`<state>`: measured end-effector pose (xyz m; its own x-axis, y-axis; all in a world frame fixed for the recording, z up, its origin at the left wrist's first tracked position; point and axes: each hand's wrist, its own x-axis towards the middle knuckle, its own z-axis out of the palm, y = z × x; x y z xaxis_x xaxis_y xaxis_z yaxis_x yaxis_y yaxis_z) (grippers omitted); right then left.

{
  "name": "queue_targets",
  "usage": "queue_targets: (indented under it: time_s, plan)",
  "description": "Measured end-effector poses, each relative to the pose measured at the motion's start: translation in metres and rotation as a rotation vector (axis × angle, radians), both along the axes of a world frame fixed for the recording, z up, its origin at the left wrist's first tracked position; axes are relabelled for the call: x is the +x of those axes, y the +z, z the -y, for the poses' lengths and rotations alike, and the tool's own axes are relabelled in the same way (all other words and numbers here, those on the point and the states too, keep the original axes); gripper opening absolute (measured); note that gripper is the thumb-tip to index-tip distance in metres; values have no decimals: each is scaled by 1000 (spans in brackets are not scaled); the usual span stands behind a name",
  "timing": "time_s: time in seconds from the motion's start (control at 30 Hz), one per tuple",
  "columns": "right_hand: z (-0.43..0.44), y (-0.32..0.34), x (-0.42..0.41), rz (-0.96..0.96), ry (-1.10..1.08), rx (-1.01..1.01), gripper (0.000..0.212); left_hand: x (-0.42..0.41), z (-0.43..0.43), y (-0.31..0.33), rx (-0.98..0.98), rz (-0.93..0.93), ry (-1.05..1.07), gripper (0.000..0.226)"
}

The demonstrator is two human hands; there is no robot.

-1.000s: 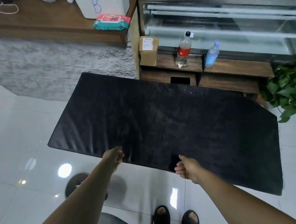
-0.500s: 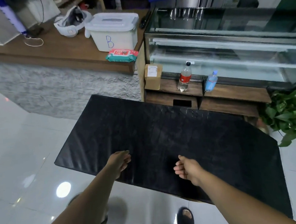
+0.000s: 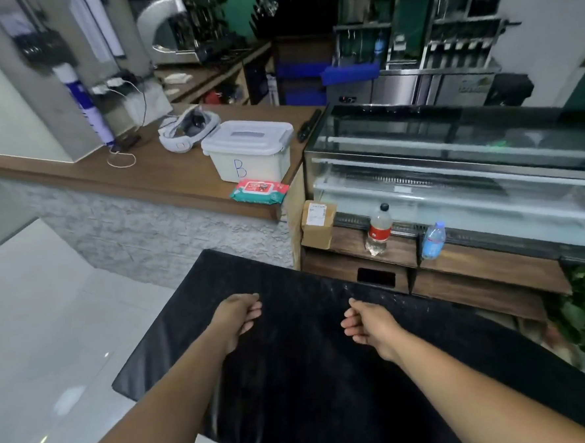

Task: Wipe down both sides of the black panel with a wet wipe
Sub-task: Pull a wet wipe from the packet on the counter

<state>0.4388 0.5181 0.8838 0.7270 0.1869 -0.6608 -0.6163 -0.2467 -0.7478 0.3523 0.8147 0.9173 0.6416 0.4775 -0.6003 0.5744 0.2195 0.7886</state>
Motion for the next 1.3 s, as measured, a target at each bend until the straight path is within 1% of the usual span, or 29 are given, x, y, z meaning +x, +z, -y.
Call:
queue_targets:
  time_s: [0.17,0.4,0.47,0.53,0.63,0.73,0.8,0.87,0.93,0.97,1.03,1.1,1.2,1.3]
  plan:
    - [-23,30,41,68,34,23,36,28,-7,25,14,67,-2,19]
    - [-68,66,89,186,112,57,36,73,-37,52,65,130,-23,10]
    - [-85,73,103,220,128,54,36,89,-51,56,92,139,-39,13]
    - [-107,81,119,255,141,46,35,109,-70,60,140,157,-73,21]
    - [-143,94,144,317,143,37,32,144,-103,66,201,197,-109,20]
    - [-185,102,169,434,179,-69,31,181,-140,69,257,221,-174,16]
    - [-209,105,183,568,217,-202,28,204,-161,71,374,237,-233,17]
    - [-233,107,199,709,258,-355,20,225,-181,73,515,235,-303,17]
    - [-257,109,214,800,294,-443,9,247,-200,69,612,232,-372,20]
    - [-267,109,221,831,318,-486,7,256,-207,67,644,238,-393,23]
    - [-286,107,234,889,360,-588,16,273,-220,63,676,253,-427,27]
    - [-300,105,246,922,393,-654,29,289,-227,58,717,275,-480,33]
    - [-316,99,263,923,435,-689,47,310,-231,50,814,327,-589,47]
    - [-326,90,278,907,462,-735,54,324,-232,42,831,347,-673,59]
